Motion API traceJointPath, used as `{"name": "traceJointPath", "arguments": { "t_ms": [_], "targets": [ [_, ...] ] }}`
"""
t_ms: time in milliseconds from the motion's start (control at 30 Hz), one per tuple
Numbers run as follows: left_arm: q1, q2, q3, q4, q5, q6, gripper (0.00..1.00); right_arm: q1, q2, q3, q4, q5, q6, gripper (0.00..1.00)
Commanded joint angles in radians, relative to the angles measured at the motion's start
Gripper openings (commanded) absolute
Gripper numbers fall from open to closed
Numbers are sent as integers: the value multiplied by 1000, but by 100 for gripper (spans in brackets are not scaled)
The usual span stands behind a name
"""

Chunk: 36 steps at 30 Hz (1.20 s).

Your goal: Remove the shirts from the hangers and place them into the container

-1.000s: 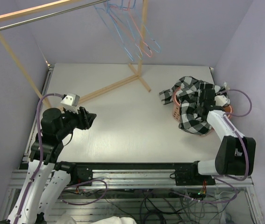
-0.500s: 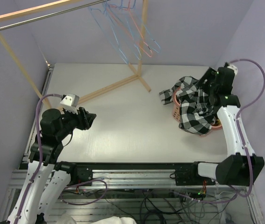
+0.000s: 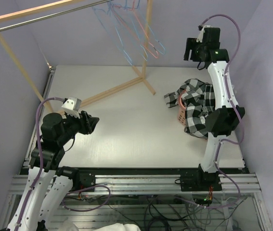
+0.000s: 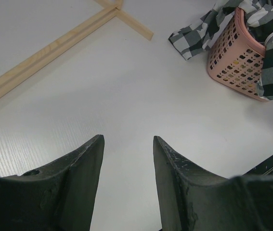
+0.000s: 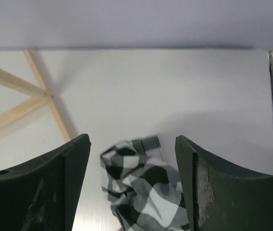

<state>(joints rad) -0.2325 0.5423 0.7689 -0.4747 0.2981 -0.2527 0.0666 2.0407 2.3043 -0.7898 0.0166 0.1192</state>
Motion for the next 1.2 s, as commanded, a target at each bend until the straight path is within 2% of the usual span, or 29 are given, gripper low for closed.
{"name": "traceJointPath", "arguments": {
  "t_ms": [0,67,200,533,833,1167],
  "targets": [
    [-8,-9,-16,39,18,-10,56,1,22,23,-156,-22,-94,72],
    [-8,-11,-16,39,19,-9,56,14,-4,-54,-124,-23,-101,73],
    [-10,-15,-16,39,20,-10,56,39,28,-79,-176,34,-119,73],
    [-13,-20,-16,39,18,-11,55,85,-15,-212,-174,78,-124,73],
    [-20,-24,-16,38,11,-11,55,111,36,-212,-176,153,-146,73],
    [-23,-24,-16,36,9,-12,55,153,120,-187,-184,206,-165,67]
  ]
}}
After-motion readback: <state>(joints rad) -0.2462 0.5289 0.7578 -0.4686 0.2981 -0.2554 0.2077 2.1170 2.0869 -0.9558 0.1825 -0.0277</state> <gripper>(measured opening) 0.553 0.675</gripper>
